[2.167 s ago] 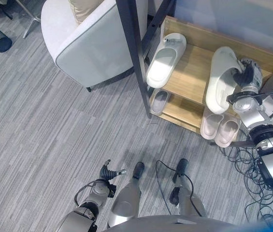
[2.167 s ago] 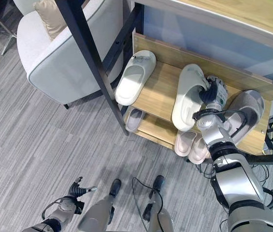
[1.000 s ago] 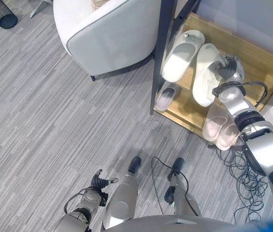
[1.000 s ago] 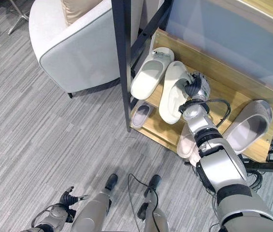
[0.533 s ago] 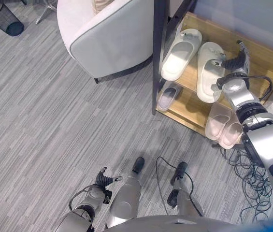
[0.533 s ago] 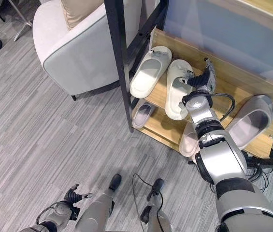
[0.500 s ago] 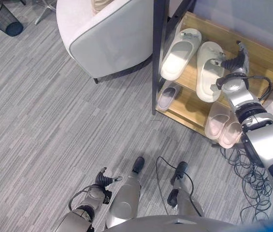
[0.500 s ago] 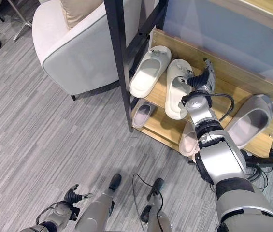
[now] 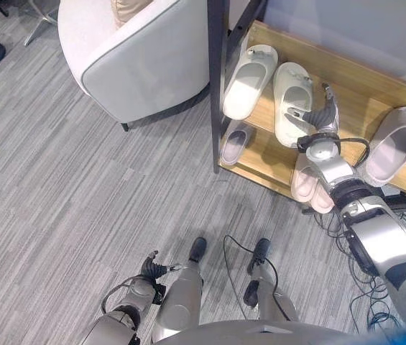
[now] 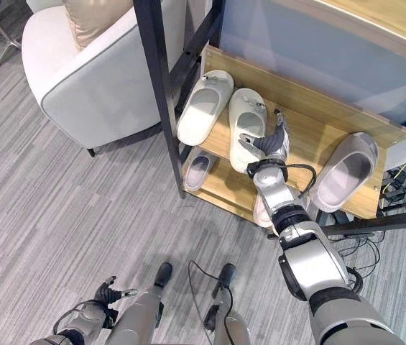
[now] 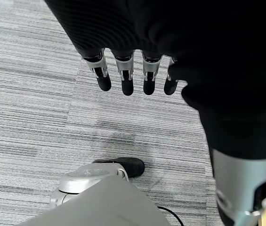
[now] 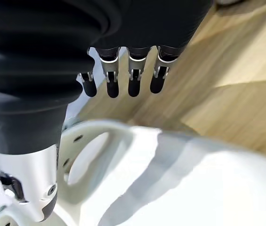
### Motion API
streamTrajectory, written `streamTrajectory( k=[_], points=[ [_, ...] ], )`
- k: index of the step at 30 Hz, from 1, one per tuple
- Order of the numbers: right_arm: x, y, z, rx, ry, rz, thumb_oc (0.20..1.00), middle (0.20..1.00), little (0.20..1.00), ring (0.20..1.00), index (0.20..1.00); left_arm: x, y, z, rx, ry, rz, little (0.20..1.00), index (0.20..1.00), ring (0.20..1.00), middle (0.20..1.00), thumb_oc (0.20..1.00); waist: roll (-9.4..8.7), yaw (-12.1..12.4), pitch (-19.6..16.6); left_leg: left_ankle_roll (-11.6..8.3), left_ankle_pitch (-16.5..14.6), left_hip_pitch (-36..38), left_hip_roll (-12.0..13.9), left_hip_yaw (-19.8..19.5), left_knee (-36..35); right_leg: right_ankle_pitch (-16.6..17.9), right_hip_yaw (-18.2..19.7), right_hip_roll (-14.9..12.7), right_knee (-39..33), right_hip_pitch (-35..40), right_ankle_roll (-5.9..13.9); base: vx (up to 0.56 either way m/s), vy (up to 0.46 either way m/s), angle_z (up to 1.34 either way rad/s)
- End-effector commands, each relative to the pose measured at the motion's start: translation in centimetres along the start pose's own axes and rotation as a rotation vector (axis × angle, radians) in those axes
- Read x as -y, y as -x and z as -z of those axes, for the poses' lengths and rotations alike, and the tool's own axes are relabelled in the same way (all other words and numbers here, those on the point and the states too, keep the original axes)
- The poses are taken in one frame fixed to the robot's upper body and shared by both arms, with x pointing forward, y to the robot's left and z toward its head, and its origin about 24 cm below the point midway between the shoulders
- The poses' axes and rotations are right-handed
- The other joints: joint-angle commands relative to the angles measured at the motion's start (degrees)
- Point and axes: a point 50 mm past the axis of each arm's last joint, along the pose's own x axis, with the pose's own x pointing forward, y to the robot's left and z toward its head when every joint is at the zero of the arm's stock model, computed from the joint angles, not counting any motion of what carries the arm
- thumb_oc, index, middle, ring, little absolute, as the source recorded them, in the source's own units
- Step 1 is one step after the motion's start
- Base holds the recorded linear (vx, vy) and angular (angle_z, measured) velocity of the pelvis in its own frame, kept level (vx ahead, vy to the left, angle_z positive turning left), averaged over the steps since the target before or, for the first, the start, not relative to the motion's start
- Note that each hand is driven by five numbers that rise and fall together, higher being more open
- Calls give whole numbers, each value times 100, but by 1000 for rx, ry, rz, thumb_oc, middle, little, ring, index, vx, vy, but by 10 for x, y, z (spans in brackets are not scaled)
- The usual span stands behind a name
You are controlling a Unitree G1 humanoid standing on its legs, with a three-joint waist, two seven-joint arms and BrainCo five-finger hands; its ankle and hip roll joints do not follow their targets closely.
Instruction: Arrange the slippers neatly on the shoe rack.
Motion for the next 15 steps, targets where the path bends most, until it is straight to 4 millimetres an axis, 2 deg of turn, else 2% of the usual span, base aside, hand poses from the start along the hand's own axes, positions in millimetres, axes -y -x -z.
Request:
streamTrajectory(
  k=[1,5,9,15],
  points=[
    [13,-8,-19,91,-60,66,1000,1000,1000,1000,1000,8,-1,-2,-39,32,-4,1000,1000,1000,1000,1000,299,116,299,-134,242,515,50,-44,-1158,-795,-187,-194,43,1213,728,0,0,0],
    [0,7,0,36,-101,16,1000,1000,1000,1000,1000,10,0,0,-50,27,-2,1000,1000,1000,1000,1000,336,80,277,-115,220,567,51,-24,-1158,-805,-169,-208,50,1239,727,-2,6,-3],
    [-25,32,21,-39,-166,-97,1000,1000,1000,1000,1000,11,1,3,-61,26,-3,1000,1000,1000,1000,1000,371,46,258,-99,211,635,53,15,-1158,-803,-146,-230,53,1275,723,-8,9,-2],
    [-40,46,20,-23,-172,-177,1000,1000,1000,1000,1000,11,2,6,-73,21,-6,1000,1000,1000,1000,1000,387,28,243,-97,210,660,54,48,-1158,-795,-135,-236,57,1285,726,-5,2,-1]
  ],
)
